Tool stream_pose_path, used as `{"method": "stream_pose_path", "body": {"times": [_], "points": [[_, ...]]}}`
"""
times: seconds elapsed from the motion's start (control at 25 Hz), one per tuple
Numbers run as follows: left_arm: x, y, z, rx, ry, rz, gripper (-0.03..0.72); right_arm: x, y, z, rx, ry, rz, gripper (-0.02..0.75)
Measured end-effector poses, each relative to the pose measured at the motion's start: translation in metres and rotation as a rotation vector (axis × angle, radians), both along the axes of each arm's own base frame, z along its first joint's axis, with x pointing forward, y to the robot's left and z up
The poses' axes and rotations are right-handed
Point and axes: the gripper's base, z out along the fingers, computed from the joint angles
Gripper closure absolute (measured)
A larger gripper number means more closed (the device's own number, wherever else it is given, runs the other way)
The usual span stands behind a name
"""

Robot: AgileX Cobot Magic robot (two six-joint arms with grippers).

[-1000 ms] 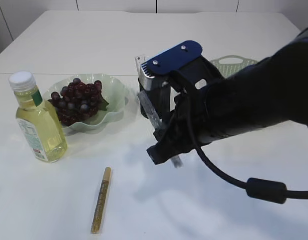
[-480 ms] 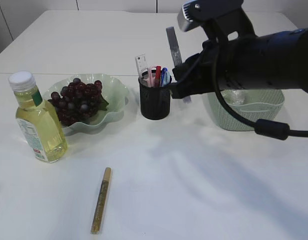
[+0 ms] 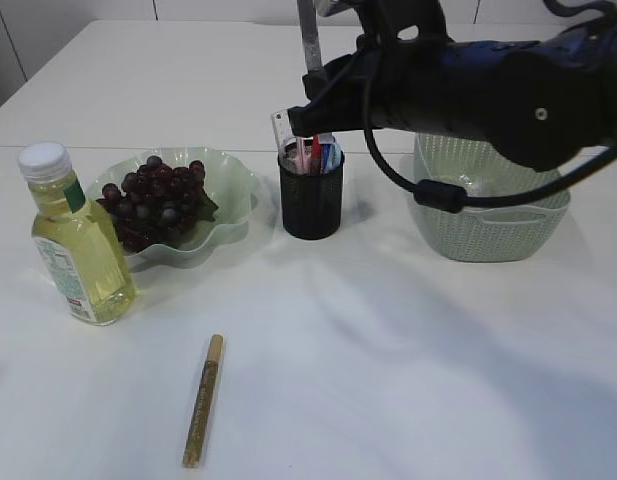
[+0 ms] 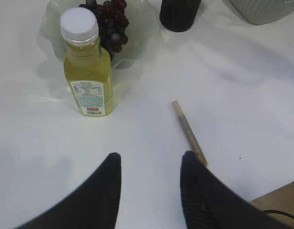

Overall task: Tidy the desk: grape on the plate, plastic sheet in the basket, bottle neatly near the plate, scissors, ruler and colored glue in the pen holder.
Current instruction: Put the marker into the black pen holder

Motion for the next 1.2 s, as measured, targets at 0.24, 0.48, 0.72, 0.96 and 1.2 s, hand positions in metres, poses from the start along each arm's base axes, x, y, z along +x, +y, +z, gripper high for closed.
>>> {"method": "stream_pose_path", "body": {"times": [0.24, 0.48, 0.72, 0.96, 1.2], "points": [[0.000, 0.000, 0.000, 0.000, 0.000, 0.000, 0.379, 0.041, 0.007, -0.010, 0.014, -0.010, -0.037, 0.638], [0.000, 0.000, 0.000, 0.000, 0.000, 0.000, 0.379, 0.073, 0.008, -0.030, 0.071, 0.035, -0.102, 0.638], [0.000, 0.000, 0.000, 0.000, 0.000, 0.000, 0.379, 0.091, 0.016, -0.047, 0.075, 0.058, -0.111, 0.638], [0.000, 0.000, 0.000, 0.000, 0.004, -0.001, 0.379, 0.100, 0.020, -0.061, 0.071, 0.089, -0.118, 0.638], [-0.001, 0.000, 0.000, 0.001, 0.008, -0.002, 0.379, 0.102, 0.020, -0.068, 0.072, 0.106, -0.125, 0.638]]}}
